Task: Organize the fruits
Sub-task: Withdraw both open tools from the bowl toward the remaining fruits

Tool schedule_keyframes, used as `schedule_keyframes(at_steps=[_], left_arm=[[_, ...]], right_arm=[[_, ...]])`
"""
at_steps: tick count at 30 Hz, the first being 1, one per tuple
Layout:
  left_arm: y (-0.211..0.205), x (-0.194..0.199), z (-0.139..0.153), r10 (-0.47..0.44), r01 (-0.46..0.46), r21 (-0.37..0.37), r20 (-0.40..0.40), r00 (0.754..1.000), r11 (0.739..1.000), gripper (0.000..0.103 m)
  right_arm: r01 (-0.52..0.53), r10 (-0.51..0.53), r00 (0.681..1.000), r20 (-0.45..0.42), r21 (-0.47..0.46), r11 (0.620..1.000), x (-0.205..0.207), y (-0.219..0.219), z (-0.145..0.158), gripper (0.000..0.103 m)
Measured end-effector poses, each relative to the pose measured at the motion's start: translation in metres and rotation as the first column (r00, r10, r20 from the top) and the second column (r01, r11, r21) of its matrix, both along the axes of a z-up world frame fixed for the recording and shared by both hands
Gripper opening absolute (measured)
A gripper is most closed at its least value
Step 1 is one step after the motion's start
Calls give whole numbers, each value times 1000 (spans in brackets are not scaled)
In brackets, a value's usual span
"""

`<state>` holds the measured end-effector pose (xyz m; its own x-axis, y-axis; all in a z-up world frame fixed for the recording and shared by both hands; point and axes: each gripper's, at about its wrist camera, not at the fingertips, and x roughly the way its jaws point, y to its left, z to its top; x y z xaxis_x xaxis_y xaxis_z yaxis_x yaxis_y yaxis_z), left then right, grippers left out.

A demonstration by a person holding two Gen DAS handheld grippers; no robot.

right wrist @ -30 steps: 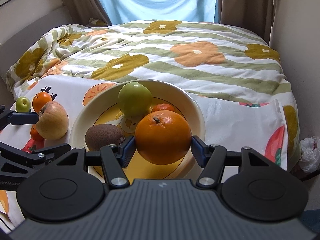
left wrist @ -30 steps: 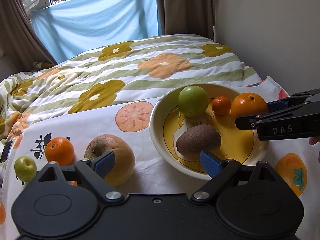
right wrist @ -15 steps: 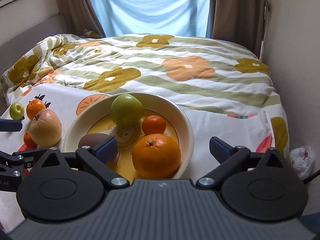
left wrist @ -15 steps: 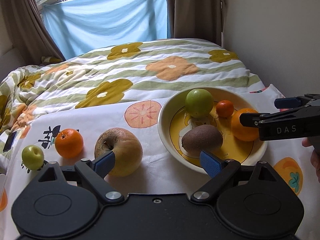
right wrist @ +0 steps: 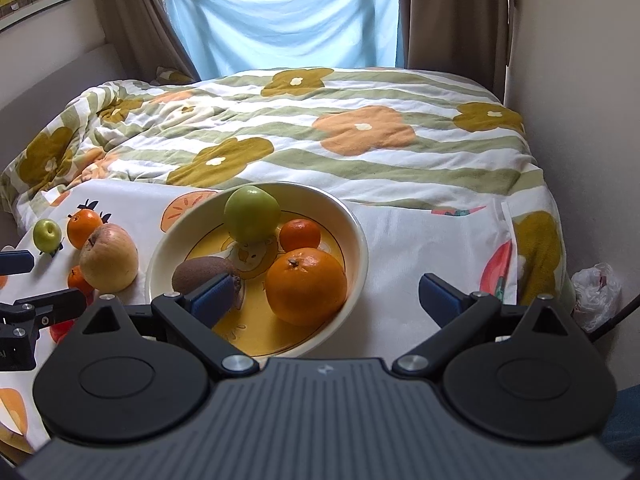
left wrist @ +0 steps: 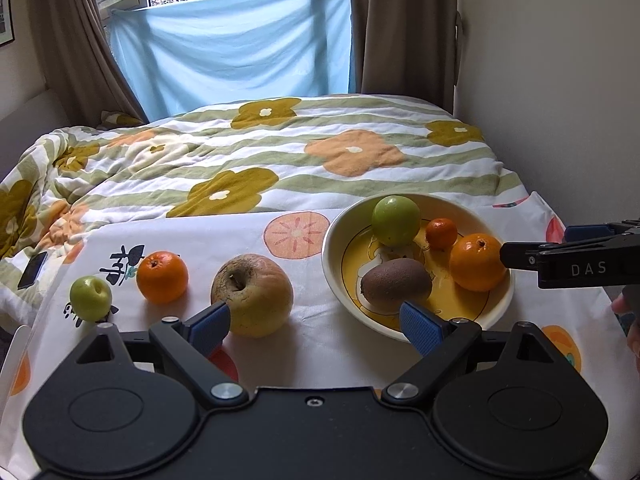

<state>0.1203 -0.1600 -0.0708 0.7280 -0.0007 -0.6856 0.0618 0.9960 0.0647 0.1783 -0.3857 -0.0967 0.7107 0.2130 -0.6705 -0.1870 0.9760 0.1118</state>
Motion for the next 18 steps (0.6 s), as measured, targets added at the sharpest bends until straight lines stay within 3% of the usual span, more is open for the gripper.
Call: schedule_keyframes(at_steps=[4, 7, 18], left_arm=[[6, -18, 12, 24, -24, -9, 20, 1000, 1000, 95], [13, -33, 21, 36, -36, -6, 44, 998, 999, 103], [64, -63, 33, 56, -57, 4, 44, 997, 998, 103]], right_arm=[[-1, 1, 1000, 5, 26, 1000, -12, 2, 14, 103], [2, -3, 1000, 12, 40, 999, -21, 5, 24, 103], [6, -7, 1000, 15, 69, 998, -49, 40, 39, 103]])
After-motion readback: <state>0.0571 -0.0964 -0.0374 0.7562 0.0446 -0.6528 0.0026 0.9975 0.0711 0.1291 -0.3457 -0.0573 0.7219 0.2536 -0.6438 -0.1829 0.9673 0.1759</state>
